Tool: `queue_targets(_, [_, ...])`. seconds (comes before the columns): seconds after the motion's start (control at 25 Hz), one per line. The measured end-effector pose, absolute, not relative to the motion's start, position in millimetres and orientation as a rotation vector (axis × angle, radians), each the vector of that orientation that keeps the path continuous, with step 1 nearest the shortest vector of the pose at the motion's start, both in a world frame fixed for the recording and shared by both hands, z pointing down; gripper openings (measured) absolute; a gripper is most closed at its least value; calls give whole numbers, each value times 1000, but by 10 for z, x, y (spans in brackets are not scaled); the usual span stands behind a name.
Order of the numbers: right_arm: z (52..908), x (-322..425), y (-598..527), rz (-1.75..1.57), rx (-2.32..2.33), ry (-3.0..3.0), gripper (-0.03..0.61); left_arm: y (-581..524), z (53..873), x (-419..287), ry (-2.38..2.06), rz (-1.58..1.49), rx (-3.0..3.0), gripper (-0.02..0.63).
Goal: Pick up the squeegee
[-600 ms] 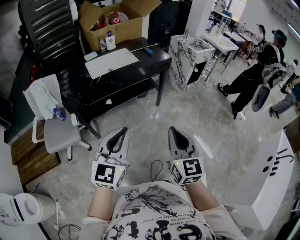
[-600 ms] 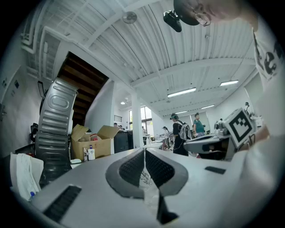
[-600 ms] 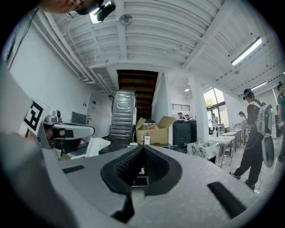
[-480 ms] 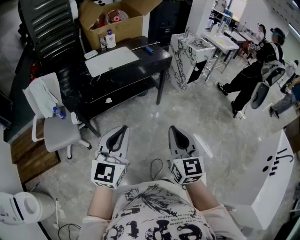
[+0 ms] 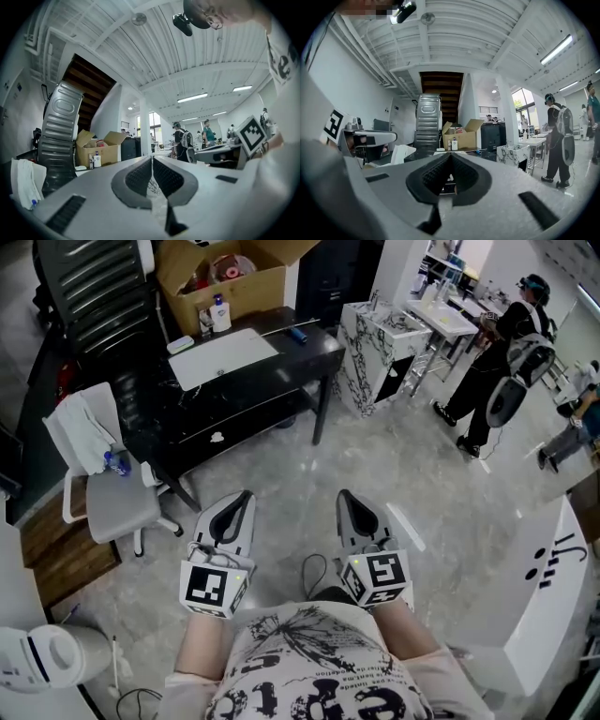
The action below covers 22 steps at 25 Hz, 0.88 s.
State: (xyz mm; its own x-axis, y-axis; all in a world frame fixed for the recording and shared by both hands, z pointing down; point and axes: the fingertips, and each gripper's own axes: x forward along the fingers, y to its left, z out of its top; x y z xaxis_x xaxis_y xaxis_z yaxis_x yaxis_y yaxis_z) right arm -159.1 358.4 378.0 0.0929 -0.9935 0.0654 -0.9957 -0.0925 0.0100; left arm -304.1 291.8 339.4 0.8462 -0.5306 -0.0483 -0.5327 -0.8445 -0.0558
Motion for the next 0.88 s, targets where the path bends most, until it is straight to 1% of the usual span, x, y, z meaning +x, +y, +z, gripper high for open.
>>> queue_targets(0.24, [3976,-1385,3457,120,2277,-2052,-8,2779,3579,-2870,863,3,-2984,12])
queue_targets(0.48, [4217,-1002,2974,177,2182,-2085,-8,2355,3719,-2492,936,-20,-2984,12])
queue_targets(0.88, [4163,388,1648,142,2042,-2199,-8,1236,3700,-1182,1117,-38,-2926,12])
